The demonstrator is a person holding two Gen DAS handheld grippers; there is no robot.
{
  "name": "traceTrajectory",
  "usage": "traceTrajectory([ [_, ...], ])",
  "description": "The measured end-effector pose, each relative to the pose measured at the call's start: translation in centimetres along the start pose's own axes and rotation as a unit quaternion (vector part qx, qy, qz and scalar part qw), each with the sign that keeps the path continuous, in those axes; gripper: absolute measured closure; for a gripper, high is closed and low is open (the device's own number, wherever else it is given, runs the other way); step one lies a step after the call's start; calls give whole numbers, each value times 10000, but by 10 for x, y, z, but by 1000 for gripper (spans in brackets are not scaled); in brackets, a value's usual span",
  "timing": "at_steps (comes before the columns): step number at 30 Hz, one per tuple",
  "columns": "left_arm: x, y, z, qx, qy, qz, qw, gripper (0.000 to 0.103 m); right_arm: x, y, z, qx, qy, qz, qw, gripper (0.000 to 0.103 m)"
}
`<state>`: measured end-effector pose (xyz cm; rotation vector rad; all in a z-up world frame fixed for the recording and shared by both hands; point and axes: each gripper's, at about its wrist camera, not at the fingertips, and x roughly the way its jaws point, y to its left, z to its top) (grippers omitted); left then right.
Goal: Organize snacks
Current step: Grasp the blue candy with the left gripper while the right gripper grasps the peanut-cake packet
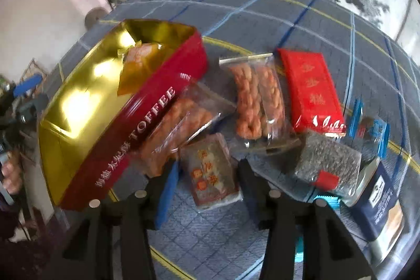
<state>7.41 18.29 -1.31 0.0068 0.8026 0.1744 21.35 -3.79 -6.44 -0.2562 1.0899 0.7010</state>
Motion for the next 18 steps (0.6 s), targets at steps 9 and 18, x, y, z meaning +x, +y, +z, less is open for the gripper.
traceTrajectory([
  [9, -9, -6, 2, 108, -95, -38, 9999, 12, -30, 6, -37, 309, -539, -261, 9977, 73],
  [18, -27, -43, 9, 420, 44, -798, 9959, 12, -139, -73, -149, 2145, -1846, -954, 9544, 73],
])
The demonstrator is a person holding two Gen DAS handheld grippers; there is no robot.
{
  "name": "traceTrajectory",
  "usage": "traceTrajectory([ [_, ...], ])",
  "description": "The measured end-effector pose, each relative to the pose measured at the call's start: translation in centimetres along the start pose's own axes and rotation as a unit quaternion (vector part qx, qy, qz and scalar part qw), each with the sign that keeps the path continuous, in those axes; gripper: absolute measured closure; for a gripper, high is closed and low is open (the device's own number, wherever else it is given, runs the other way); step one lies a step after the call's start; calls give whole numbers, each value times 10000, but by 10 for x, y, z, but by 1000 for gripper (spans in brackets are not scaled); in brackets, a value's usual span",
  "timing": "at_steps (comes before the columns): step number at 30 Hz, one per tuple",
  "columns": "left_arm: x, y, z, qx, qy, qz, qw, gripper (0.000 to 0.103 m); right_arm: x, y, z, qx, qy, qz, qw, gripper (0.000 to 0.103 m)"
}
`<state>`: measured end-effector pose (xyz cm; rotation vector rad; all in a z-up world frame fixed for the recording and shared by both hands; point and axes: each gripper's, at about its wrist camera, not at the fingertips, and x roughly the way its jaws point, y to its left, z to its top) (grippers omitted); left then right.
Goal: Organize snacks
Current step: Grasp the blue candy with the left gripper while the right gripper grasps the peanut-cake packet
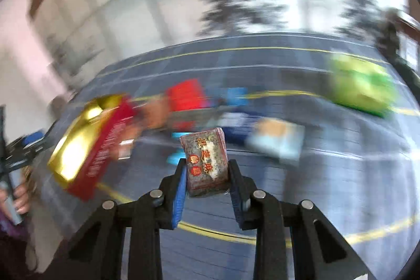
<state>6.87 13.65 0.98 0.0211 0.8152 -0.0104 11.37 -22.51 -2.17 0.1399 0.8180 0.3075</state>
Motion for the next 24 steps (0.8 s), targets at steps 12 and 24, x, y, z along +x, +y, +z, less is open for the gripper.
traceTrajectory([
  [12, 47, -132, 31, 542, 1111, -2119, 9694, 11, 6, -104, -25, 578, -110, -921, 9940, 73],
  [24, 135, -204, 56, 64, 1905, -2000, 9611, 11, 7, -126, -26, 926, -444, -606, 9929, 73],
])
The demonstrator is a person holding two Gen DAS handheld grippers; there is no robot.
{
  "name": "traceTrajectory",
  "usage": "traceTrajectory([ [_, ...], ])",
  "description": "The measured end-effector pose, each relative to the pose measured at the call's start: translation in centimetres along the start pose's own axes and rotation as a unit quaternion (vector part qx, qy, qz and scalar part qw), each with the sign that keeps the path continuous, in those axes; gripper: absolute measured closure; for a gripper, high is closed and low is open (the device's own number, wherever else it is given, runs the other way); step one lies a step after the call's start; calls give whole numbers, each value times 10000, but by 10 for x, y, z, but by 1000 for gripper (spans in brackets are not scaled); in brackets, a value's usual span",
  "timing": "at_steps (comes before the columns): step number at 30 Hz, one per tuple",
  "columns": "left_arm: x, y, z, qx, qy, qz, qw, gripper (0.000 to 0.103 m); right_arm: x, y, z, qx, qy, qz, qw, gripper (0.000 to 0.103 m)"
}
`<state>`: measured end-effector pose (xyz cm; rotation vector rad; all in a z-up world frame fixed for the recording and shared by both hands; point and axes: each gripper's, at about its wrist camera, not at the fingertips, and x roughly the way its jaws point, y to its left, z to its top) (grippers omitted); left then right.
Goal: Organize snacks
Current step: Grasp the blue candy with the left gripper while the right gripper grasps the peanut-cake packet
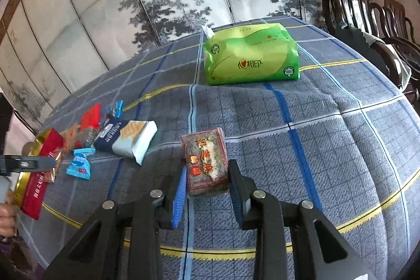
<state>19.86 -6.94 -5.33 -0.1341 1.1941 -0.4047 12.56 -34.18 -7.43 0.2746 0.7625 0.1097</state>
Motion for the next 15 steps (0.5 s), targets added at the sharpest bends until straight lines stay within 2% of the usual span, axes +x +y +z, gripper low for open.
traceTrajectory([
  [3, 11, 1, 6, -181, 94, 191, 9996, 13, -2, 2, -1, -82, -66, 45, 9999, 73],
  [6, 19, 3, 11, -380, 142, 210, 9990, 15, -3, 4, -1, -121, -109, 125, 9998, 73],
  [9, 30, 4, 13, -522, 248, 276, 9979, 22, -4, 2, -1, -53, -126, 225, 9997, 73],
  [12, 33, -1, 13, -446, 147, 405, 9981, 42, -6, 0, -2, 6, -188, 283, 9994, 73],
  [13, 35, -4, 12, -351, 173, 433, 9983, 65, -7, -1, -2, 19, -206, 293, 9994, 73],
  [14, 36, -8, 11, -244, 138, 611, 9977, 75, -7, -1, -1, 25, -217, 294, 9993, 73],
  [15, 36, -13, 10, -125, 126, 695, 9974, 75, -7, -1, -1, 27, -229, 297, 9993, 73],
])
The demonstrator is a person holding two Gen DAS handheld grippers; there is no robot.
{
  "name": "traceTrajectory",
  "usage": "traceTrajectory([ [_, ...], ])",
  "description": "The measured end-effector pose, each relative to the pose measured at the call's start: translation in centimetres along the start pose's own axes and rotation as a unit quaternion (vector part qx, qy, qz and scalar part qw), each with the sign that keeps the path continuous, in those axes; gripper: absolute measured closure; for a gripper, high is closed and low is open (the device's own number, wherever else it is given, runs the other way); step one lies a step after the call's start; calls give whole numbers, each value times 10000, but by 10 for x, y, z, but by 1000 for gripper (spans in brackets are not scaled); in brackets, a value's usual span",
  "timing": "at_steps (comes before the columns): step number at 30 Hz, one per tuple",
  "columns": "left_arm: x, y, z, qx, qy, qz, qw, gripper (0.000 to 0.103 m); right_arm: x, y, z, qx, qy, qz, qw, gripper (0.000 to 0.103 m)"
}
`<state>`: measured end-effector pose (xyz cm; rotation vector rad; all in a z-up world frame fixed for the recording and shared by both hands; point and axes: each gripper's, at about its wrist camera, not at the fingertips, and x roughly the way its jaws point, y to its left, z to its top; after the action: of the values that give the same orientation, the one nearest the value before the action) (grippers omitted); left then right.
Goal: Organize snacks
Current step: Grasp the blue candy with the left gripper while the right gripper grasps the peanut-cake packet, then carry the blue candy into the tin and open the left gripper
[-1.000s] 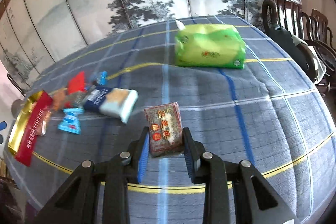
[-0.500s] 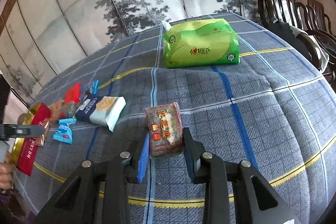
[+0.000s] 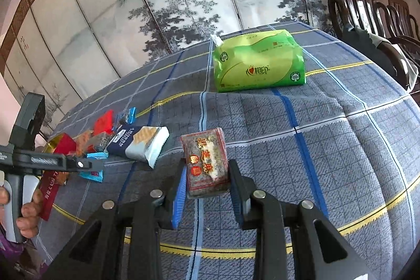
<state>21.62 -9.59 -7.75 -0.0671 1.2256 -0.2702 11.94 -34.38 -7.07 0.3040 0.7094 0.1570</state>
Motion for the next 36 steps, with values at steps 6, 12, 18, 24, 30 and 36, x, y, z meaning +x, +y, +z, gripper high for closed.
traceTrajectory([
  [6, -18, -6, -25, 170, -298, -126, 9993, 78, 1, 2, -1, -22, -16, -62, 10000, 73],
  [12, -64, -2, -63, 384, -794, 3, 9961, 78, 2, 4, 0, -55, 10, -184, 9998, 73],
  [18, -99, 15, -87, 307, -1126, 233, 9929, 78, 5, 6, 0, -92, 90, -351, 9993, 73],
  [24, -120, 34, -98, 135, -1294, 304, 9910, 78, 8, 6, 1, -125, 168, -495, 9986, 73],
  [30, -135, 49, -107, 41, -1473, 405, 9882, 78, 11, 5, 1, -133, 245, -651, 9975, 73],
  [36, -149, 66, -112, -102, -1677, 580, 9841, 78, 14, 6, 1, -172, 329, -745, 9965, 73],
])
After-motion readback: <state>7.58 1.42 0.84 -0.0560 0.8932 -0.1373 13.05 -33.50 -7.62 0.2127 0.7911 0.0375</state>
